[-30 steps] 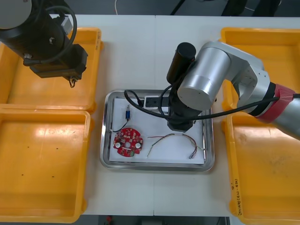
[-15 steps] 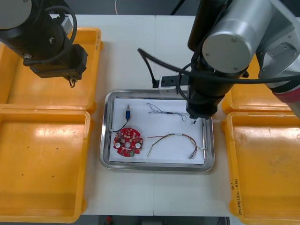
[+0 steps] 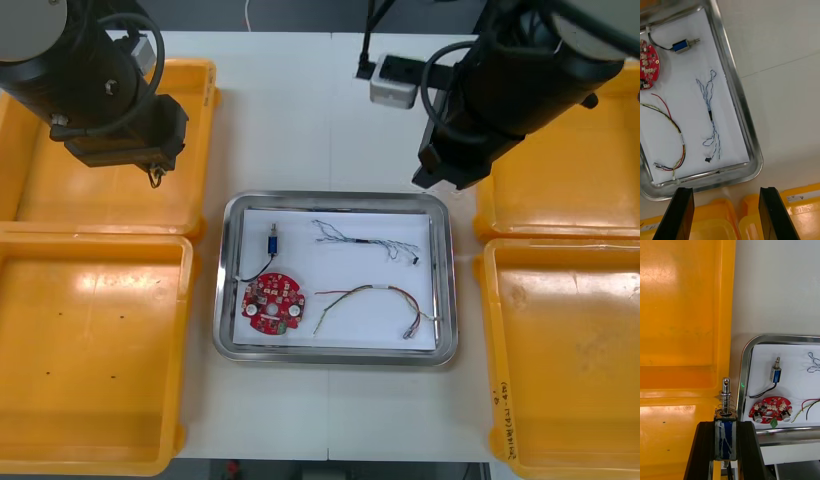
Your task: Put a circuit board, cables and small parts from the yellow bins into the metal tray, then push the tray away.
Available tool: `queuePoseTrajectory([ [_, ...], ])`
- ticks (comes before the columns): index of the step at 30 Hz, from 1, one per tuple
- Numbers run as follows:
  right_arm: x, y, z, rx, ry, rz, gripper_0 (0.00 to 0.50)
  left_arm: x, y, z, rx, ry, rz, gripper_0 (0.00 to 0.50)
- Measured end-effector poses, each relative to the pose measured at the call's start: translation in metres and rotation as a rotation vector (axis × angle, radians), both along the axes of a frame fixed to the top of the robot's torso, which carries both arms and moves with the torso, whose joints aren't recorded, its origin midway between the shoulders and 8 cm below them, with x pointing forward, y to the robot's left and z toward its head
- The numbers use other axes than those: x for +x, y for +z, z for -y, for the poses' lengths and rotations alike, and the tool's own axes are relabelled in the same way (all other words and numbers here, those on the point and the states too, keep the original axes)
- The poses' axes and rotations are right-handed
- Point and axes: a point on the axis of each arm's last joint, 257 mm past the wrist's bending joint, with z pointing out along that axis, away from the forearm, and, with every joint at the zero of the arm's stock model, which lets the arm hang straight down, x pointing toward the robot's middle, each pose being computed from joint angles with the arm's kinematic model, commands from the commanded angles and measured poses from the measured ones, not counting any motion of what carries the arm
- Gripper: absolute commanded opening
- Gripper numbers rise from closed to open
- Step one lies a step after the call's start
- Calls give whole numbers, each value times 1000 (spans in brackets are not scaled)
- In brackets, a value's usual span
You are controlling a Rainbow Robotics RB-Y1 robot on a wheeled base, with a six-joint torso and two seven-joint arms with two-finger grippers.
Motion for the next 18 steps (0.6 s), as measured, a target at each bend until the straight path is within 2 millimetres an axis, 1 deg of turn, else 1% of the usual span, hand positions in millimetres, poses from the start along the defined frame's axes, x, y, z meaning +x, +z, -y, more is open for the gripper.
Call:
queuePoseTrajectory([
  [3,4,8,12,34,-45,12,500,0,0,0,-1,-1,1,0],
  [5,4,11,24,42,-71,26,500,1,0,1,-3,-1,3,0],
  [12,3,21,79,-3,-166,100,500,1,-1,6,-8,-8,3,0],
  [18,0,28,118,34,-287,118,500,2,-3,18,-20,-19,7,0],
])
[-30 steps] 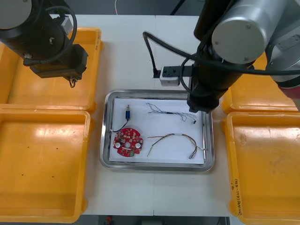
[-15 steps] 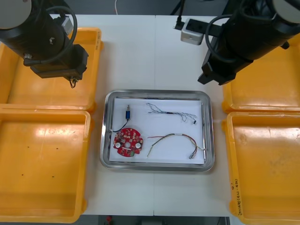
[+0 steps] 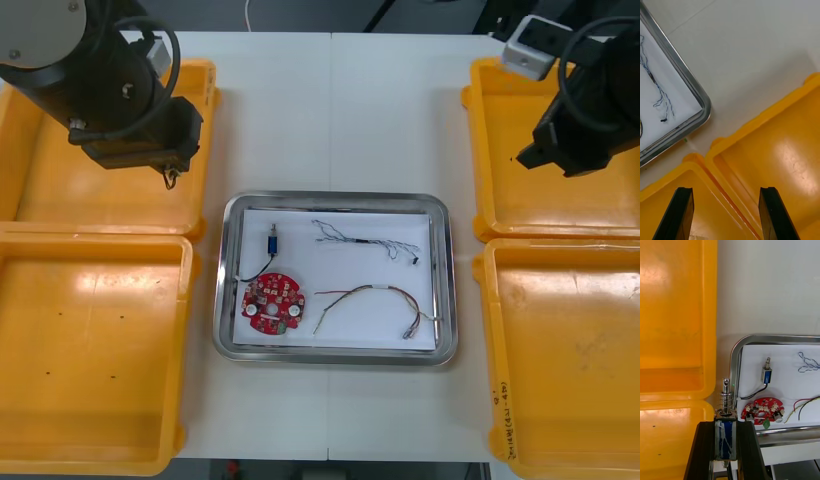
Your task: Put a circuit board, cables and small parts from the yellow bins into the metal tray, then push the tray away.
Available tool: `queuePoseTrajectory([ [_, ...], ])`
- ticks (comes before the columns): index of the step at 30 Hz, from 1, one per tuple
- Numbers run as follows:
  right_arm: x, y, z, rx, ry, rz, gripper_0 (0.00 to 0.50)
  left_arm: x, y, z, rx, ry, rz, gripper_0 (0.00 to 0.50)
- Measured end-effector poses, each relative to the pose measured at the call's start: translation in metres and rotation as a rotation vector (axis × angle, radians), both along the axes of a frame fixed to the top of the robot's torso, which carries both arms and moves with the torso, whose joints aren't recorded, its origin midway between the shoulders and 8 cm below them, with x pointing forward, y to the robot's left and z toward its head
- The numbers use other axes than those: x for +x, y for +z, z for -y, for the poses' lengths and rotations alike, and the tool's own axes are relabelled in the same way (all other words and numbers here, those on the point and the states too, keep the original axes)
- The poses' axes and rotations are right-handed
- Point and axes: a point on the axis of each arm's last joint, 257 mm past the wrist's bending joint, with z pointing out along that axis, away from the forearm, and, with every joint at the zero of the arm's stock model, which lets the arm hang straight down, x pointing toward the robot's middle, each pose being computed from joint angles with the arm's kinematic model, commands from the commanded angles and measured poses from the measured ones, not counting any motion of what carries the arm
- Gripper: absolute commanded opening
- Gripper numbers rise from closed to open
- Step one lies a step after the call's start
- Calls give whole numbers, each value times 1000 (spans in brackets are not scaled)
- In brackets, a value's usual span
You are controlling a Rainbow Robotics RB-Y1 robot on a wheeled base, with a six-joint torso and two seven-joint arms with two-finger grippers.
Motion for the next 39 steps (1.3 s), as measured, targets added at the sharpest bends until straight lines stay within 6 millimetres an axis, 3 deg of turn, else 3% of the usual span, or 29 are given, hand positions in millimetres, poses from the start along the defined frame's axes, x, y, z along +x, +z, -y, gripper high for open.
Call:
queuePoseTrajectory([
  [11,-12,-4,73,91,-202,-5,500,7,-8,25,-7,-21,28,0],
  [24,-32,-19,146,188,-450,-8,500,7,-42,77,19,-114,51,0],
  [29,-41,-28,159,249,-566,-26,500,11,-62,92,25,-124,43,0],
  [39,-68,-59,163,287,-708,-84,500,15,-105,118,38,-137,8,0],
])
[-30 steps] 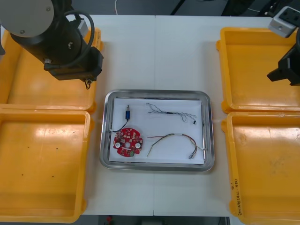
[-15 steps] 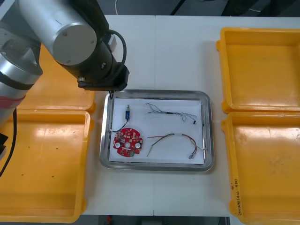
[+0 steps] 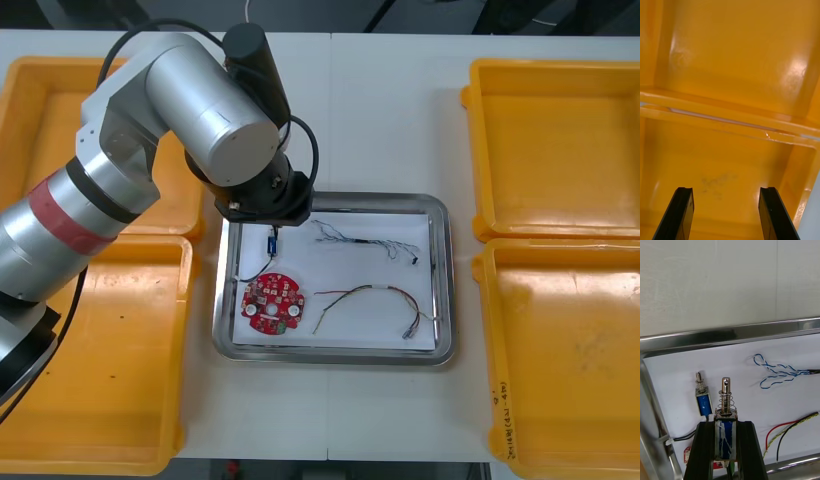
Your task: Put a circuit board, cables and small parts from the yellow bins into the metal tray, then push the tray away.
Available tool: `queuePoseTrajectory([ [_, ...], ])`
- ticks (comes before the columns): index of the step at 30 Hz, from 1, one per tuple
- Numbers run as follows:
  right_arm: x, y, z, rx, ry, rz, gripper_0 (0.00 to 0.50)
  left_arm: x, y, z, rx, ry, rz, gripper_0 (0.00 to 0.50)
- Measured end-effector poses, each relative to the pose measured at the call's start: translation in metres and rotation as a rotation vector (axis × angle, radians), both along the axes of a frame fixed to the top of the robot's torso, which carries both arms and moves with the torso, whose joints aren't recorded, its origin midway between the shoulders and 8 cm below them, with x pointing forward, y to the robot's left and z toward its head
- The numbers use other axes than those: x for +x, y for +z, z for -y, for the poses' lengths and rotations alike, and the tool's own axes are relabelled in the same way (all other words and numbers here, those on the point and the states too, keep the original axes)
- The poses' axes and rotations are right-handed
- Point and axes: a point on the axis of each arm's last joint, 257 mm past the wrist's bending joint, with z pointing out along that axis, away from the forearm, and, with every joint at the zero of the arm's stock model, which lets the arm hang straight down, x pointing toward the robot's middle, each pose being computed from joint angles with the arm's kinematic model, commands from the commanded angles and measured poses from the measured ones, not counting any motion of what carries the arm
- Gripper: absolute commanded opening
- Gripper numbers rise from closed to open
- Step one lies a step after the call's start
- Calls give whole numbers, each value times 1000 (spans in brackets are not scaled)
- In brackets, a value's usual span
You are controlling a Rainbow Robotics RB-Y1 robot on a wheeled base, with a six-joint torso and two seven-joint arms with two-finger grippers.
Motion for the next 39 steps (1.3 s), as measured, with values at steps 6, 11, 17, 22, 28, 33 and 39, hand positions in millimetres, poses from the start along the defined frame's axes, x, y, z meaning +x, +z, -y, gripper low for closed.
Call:
queuePoseTrajectory([
  [6,-12,-15,0,39,-70,-29,500,3,-20,9,9,-13,-1,0],
  [11,-12,-23,-7,70,-73,-37,500,6,-33,14,23,-16,4,0],
  [17,-10,-28,-6,77,-97,-30,500,3,-39,19,29,-30,6,1],
  [22,-10,-31,3,59,-131,-24,500,2,-41,19,23,-9,1,63],
  [28,-15,-40,8,61,-163,-41,500,3,-41,19,14,15,1,500],
  [33,-22,-50,12,82,-213,-63,500,5,-42,18,20,17,13,500],
  [39,-27,-56,13,88,-229,-79,500,5,-42,19,21,15,13,500],
])
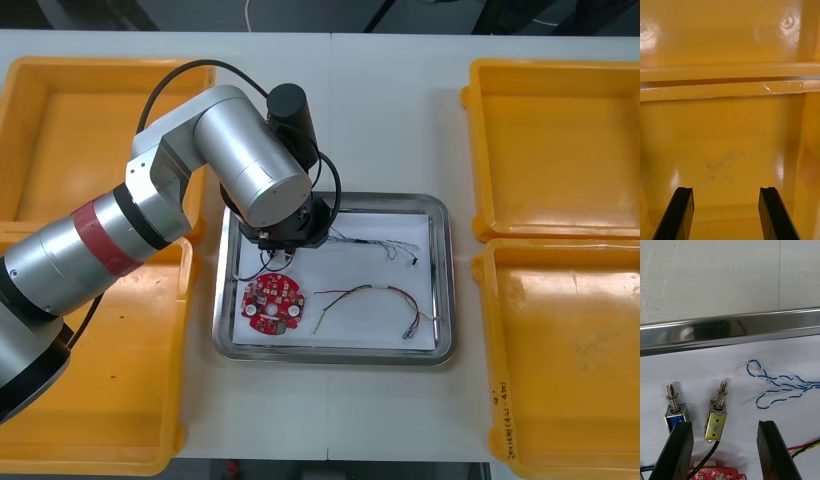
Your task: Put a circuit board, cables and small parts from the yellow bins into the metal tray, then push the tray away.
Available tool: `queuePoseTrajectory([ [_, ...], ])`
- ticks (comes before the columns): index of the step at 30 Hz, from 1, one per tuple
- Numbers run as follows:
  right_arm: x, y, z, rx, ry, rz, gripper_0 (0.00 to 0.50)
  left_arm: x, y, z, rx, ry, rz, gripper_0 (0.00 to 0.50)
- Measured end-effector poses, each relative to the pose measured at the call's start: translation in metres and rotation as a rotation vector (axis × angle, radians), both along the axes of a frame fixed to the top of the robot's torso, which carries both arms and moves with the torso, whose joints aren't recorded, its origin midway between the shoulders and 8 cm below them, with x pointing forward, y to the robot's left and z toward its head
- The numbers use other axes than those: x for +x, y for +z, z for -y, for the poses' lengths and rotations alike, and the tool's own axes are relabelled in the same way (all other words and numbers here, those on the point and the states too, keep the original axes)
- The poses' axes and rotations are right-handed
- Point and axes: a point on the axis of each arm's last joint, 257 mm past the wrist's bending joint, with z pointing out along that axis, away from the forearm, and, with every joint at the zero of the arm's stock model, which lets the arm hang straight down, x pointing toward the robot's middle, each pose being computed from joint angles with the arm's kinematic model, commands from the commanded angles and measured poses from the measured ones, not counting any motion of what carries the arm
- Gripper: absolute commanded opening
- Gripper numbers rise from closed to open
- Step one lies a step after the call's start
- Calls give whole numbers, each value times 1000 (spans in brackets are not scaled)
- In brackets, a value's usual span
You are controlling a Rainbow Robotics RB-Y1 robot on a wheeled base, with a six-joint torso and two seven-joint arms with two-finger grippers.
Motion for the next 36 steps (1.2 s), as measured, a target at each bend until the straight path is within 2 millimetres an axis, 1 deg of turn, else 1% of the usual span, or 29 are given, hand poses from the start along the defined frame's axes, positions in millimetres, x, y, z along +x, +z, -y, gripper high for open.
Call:
queuePoseTrajectory([
  [4,-1,-1,-1,29,-47,-1,500,0,0,0,0,0,0,500],
  [10,-2,-2,-3,34,-42,-3,500,0,5,1,-5,0,5,500],
  [13,-2,-2,-4,37,-38,-4,500,-2,14,-2,-2,7,2,500],
  [18,-2,-2,-6,42,-32,-6,500,-6,38,-9,-14,15,8,500],
  [25,-2,0,-10,45,-17,-1,500,-13,69,-33,-25,43,-7,500],
  [33,-3,2,-15,49,0,3,500,-24,99,-72,-12,82,-32,500],
  [36,-3,5,-21,45,20,15,500,-28,110,-87,-10,101,-40,500],
])
